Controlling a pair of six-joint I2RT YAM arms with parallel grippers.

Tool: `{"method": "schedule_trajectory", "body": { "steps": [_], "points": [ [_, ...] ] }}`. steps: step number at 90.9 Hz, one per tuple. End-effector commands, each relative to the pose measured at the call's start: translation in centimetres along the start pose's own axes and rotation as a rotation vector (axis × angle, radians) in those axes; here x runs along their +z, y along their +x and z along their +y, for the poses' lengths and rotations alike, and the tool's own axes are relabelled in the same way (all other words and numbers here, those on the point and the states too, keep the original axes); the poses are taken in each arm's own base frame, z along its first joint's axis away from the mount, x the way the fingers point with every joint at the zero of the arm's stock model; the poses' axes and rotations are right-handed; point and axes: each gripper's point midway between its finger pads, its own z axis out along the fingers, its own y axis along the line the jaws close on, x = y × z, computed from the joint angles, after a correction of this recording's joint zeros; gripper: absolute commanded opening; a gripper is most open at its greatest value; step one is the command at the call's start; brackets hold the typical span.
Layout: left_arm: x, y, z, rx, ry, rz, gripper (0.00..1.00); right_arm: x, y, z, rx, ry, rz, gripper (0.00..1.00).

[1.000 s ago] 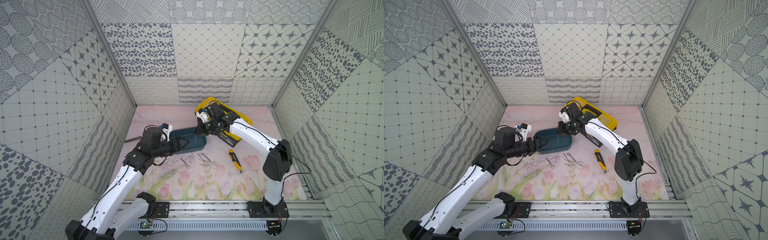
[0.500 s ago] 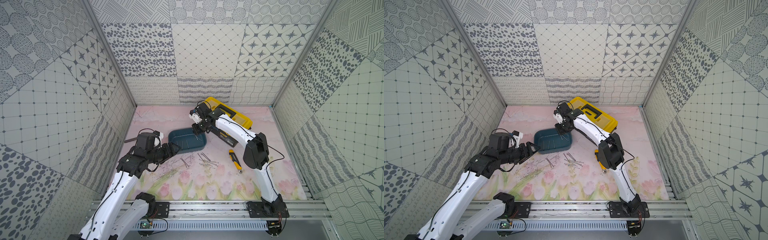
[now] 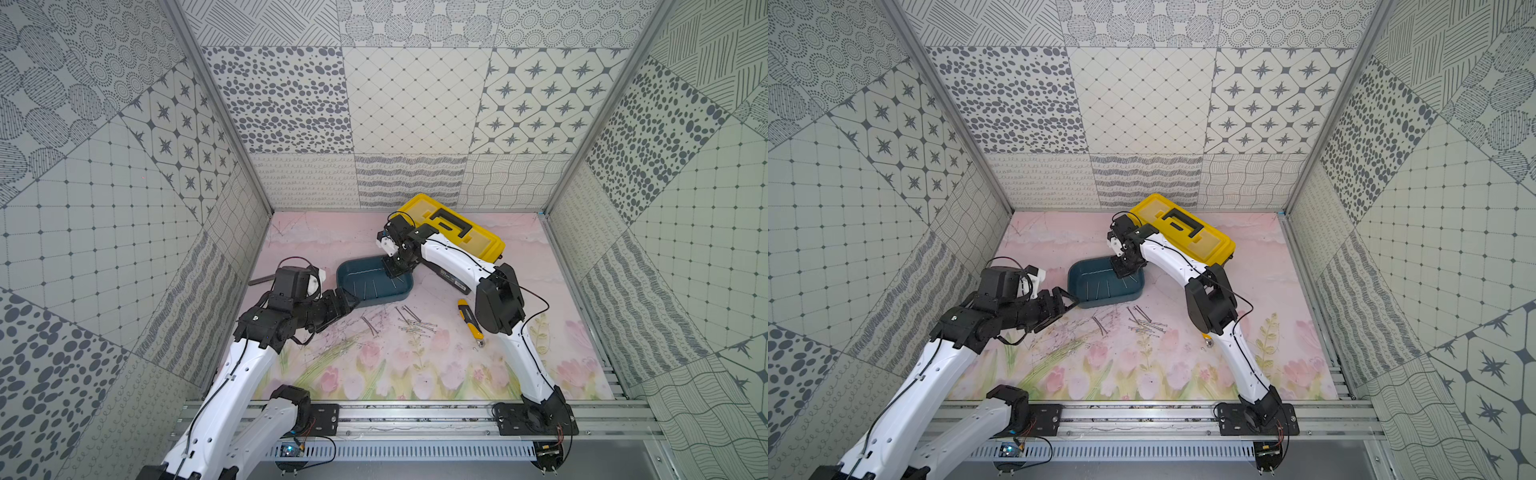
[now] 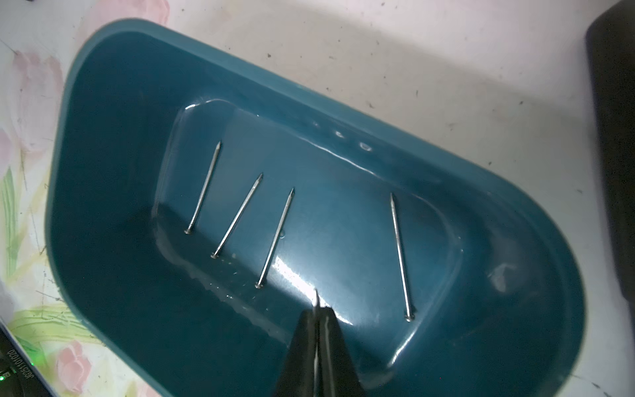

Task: Put the nails on the desktop into the storage box
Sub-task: Place the nail in the storage box.

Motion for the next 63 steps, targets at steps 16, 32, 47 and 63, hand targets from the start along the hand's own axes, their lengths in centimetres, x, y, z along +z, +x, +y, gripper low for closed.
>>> {"method": "schedule_trajectory", "body": {
  "steps": [16,32,47,63],
  "points": [
    [0.2,0.3,0.5,0.021,-0.024,0.027,0.82,0.9,0.4,0.0,0.002,0.017,-0.005,0.01],
    [0.6,0.5,0.9,0.001,-0.030,0.037,0.84,1.0,0.8,-0.2,-0.002,0.026,0.005,0.05],
    [0.7,0.7,1.1,-0.022,-0.038,0.050,0.87,0.9,1.3,-0.5,-0.005,0.038,0.015,0.13],
    [0.5,0.8,1.3,-0.019,-0.047,0.042,0.91,0.0,1.4,-0.4,0.000,0.037,0.007,0.27]
  ]
}}
